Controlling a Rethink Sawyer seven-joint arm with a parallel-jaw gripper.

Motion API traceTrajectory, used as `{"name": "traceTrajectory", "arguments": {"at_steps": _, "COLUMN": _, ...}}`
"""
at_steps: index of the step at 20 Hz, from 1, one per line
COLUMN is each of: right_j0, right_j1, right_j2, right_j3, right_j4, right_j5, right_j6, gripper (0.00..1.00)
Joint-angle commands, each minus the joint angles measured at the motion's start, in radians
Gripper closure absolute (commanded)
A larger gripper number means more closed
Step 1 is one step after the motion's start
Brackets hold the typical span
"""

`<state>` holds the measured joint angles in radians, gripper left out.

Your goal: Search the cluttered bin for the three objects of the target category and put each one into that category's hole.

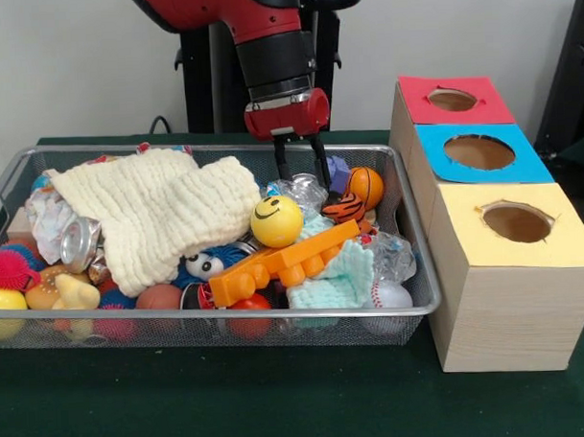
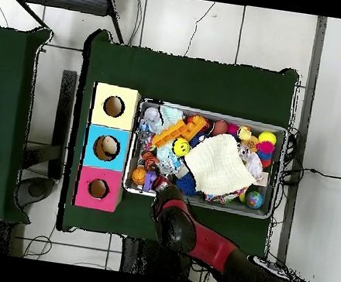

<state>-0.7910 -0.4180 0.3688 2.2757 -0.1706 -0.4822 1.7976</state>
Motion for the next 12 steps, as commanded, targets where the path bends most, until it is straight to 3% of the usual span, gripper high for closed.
{"name": "traceTrajectory", "arguments": {"at_steps": 1, "right_j0": 0.031, "right_j1": 0.14, "right_j2": 0.036, "right_j3": -0.135, "right_j4": 0.008, "right_j5": -0.03, "right_j6": 0.238, "gripper": 0.0}}
{"name": "traceTrajectory", "arguments": {"at_steps": 12, "right_j0": 0.024, "right_j1": 0.166, "right_j2": 0.061, "right_j3": -0.123, "right_j4": 0.0, "right_j5": -0.17, "right_j6": 0.282, "gripper": 0.0}}
